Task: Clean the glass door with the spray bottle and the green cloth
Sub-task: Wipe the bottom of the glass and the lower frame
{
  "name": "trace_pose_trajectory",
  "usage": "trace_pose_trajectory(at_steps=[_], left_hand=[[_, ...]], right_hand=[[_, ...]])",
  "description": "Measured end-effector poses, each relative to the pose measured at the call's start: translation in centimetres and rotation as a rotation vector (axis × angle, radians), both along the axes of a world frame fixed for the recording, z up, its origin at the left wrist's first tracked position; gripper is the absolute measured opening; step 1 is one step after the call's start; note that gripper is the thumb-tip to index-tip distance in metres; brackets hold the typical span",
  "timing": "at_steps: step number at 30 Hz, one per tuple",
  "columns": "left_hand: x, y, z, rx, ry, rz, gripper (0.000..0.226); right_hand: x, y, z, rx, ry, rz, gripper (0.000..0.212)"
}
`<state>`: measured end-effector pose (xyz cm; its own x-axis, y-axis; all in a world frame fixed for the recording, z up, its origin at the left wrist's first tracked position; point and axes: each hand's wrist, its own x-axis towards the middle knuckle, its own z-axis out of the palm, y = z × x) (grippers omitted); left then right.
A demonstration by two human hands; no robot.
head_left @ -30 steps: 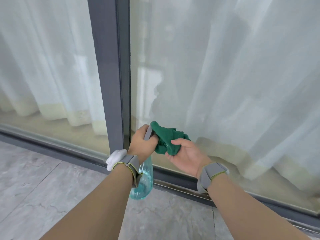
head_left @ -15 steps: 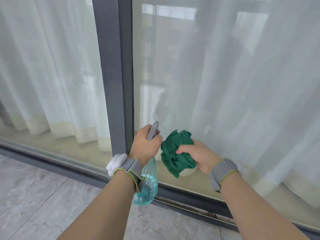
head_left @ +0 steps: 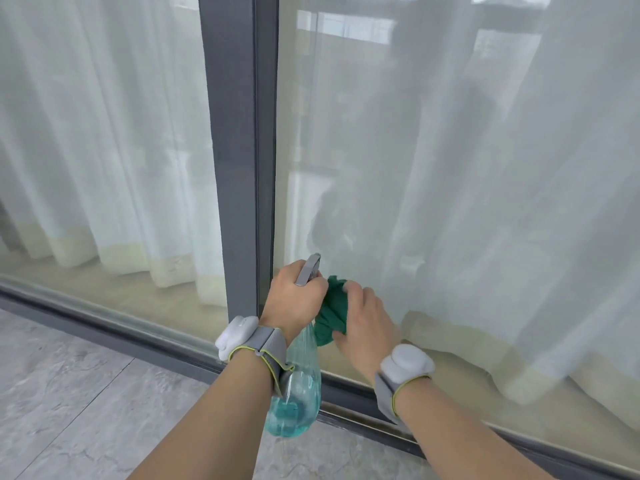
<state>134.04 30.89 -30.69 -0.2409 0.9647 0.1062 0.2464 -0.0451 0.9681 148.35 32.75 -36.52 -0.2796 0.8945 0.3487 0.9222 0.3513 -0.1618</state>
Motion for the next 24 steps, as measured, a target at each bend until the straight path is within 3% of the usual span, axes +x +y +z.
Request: trace_pose_trajectory(at_steps=[2,7,9,13,17,20,24], left_hand=[[-0.6,0.2,0.0,0.031,0.001,0.027,0.009],[-2.2,0.5,0.2,0.121,0.034,0.122,0.003],[-2.9,0.8,0.4,0.129,0.016,0.141,0.006],[-3.5,1.0,0.1,0.123,0.013,0.125,0.010],[-3.4,1.0,-0.1,0.141,0.009,0.105,0.022],[-3.1,1.0,-0.1,0.122,-0.001,0.101,0.025],[-3.0,1.0,0.0,0.098,-0.002,0.097,0.025]], right_hand=[[-1.5,0.9,-1.3,0.179,-0.136,0.029,0.073],[-4.4,4.3,0.5,0.510,-0.315,0.066,0.041],[-4.0,4.9,2.3,0.557,-0.239,0.058,0.042],[-2.1,5.0,5.9,0.705,-0.018,-0.041,0.064],[-2.8,4.4,3.1,0.655,-0.139,-0.002,0.074],[-2.9,3.9,-0.4,0.578,-0.302,0.079,0.064],[-2.2,4.1,2.6,0.544,-0.184,0.034,0.069]])
